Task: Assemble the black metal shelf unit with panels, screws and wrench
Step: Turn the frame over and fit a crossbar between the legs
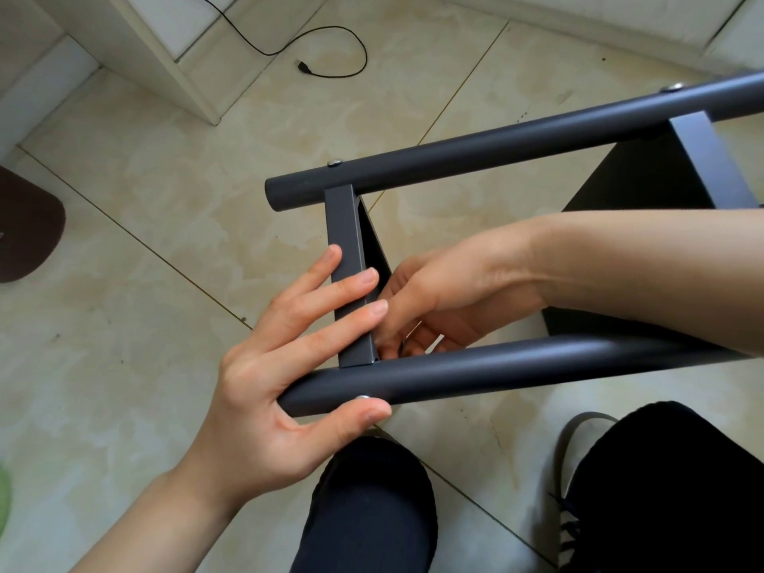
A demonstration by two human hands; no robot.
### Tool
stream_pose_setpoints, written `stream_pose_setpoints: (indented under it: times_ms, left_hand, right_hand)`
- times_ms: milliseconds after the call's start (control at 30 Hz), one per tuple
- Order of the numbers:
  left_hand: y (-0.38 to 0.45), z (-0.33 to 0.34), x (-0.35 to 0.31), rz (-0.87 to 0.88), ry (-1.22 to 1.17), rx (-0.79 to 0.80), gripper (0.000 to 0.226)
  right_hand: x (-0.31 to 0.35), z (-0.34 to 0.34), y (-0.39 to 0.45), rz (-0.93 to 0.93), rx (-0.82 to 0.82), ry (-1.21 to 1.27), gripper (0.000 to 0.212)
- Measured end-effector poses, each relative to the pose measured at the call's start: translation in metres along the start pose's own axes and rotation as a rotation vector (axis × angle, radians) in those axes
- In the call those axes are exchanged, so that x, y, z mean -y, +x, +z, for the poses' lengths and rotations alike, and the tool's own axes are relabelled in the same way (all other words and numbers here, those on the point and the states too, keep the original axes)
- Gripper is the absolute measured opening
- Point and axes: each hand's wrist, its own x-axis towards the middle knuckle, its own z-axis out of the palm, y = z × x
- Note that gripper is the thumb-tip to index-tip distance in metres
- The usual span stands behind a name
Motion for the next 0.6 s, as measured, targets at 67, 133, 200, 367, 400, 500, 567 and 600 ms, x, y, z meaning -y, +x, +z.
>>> stream_pose_setpoints:
  times_ms: [67,133,200,367,400,500,567,600]
  left_hand:
    - [0.000,0.000,0.000,-0.003,-0.005,0.000,0.054]
    - [-0.001,0.000,0.000,-0.003,-0.014,-0.002,0.054]
    - [-0.001,0.000,0.000,-0.010,-0.029,-0.004,0.053]
    - [-0.001,-0.001,-0.004,-0.052,-0.065,0.003,0.052]
    - [-0.001,-0.001,-0.006,-0.069,-0.072,0.004,0.053]
    - [-0.001,-0.003,-0.010,-0.123,-0.101,0.003,0.055]
    - [-0.001,-0.006,-0.014,-0.161,-0.124,0.013,0.057]
    - [-0.001,-0.007,-0.016,-0.182,-0.131,0.019,0.057]
  right_hand:
    - [-0.001,-0.001,0.001,-0.006,0.003,0.000,0.013]
    - [-0.002,-0.002,0.001,-0.009,0.000,0.002,0.012]
    - [-0.004,-0.002,0.000,-0.015,-0.003,0.011,0.013]
    - [-0.006,0.005,-0.005,-0.031,-0.090,-0.018,0.017]
    - [-0.005,0.007,-0.006,-0.029,-0.117,-0.019,0.018]
    - [0.002,0.016,-0.014,-0.026,-0.197,-0.034,0.015]
    - [0.010,0.023,-0.022,-0.017,-0.258,-0.085,0.015]
    - [0.013,0.027,-0.026,-0.009,-0.304,-0.127,0.014]
